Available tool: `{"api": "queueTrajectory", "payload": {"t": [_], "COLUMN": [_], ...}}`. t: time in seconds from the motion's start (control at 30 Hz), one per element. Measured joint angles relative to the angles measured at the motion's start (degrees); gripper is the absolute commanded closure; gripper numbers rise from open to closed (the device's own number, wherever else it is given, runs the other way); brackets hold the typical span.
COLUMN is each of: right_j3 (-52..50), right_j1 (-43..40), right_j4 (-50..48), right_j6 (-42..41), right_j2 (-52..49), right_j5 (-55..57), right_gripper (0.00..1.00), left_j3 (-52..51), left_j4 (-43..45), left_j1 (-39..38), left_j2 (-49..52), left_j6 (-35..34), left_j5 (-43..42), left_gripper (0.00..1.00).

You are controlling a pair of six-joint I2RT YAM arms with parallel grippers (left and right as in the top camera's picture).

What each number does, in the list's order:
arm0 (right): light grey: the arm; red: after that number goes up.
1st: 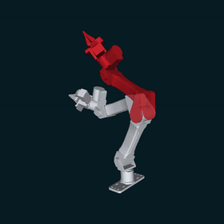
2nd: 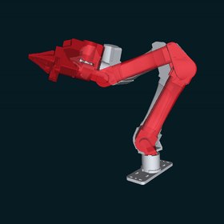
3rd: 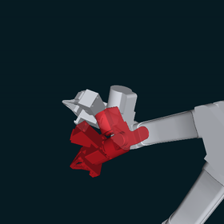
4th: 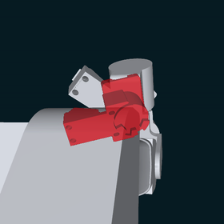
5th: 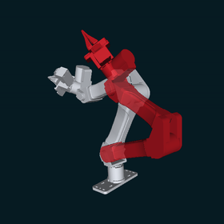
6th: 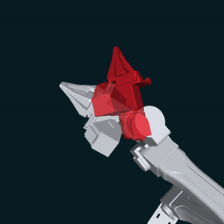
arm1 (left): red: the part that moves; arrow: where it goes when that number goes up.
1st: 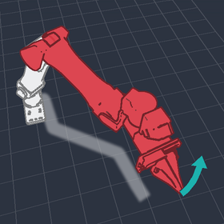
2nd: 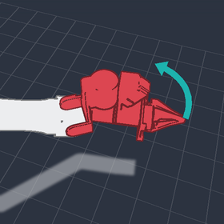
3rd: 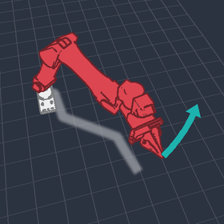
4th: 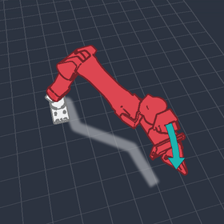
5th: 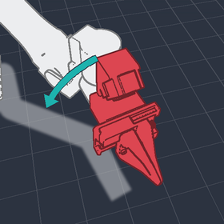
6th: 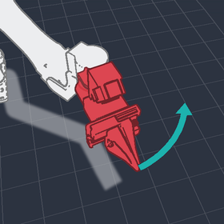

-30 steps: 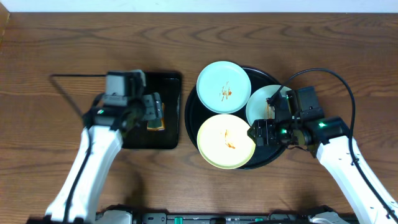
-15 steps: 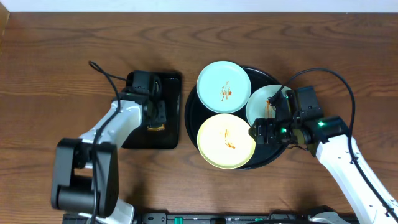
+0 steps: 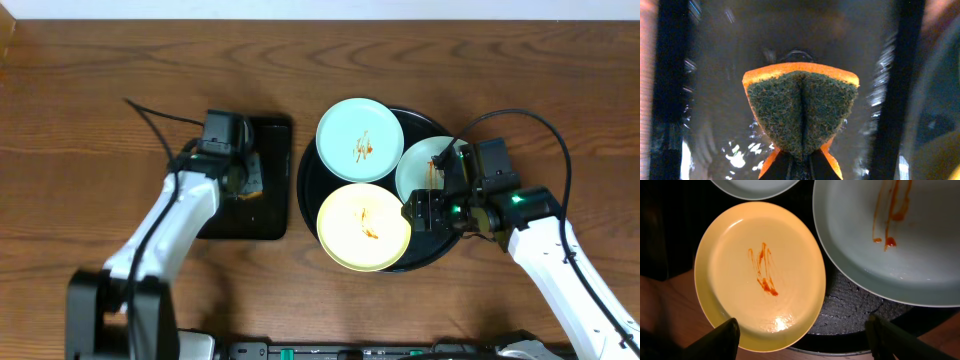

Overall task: Clean dirty plates on tray and stack at the side
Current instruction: 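Grasp the orange-green sponge with the left gripper and lift it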

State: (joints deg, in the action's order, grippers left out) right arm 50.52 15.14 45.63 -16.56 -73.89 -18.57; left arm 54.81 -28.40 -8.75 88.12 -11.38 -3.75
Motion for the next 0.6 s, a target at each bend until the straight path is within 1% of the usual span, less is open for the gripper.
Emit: {"api": "queueTrajectory", "payload": {"t": [0.1,0.23,0.37,0.6], "right_j3": [0.00,0.00,0.00,0.00], "right_j1": [0.00,0.00,0.00,0.00], "right_j4": [0.00,-0.02,0.07,0.11], "right_j6": [0.00,0.00,0.00,0.00], "right_j2": [0.00,0.00,0.00,0.00], "right_j5": [0.17,0.20,0.20,0.20], "right_gripper": [0.21,0.21,0.20,0.20], "left_j3": [0.44,0.61,0.61,0.61], "left_j4": [0.07,0.11,0.13,0.20], "left_j1": [0.00,0.00,0.00,0.00], "left_j2": [-4.90,-5.33,-2.38,5.81], "left_j6": [0.02,0.00,0.02,0.00], "left_j5": [0.33,0.59,0.74,0.76], "left_gripper": [0.92,0.92,0.93,0.93]}}
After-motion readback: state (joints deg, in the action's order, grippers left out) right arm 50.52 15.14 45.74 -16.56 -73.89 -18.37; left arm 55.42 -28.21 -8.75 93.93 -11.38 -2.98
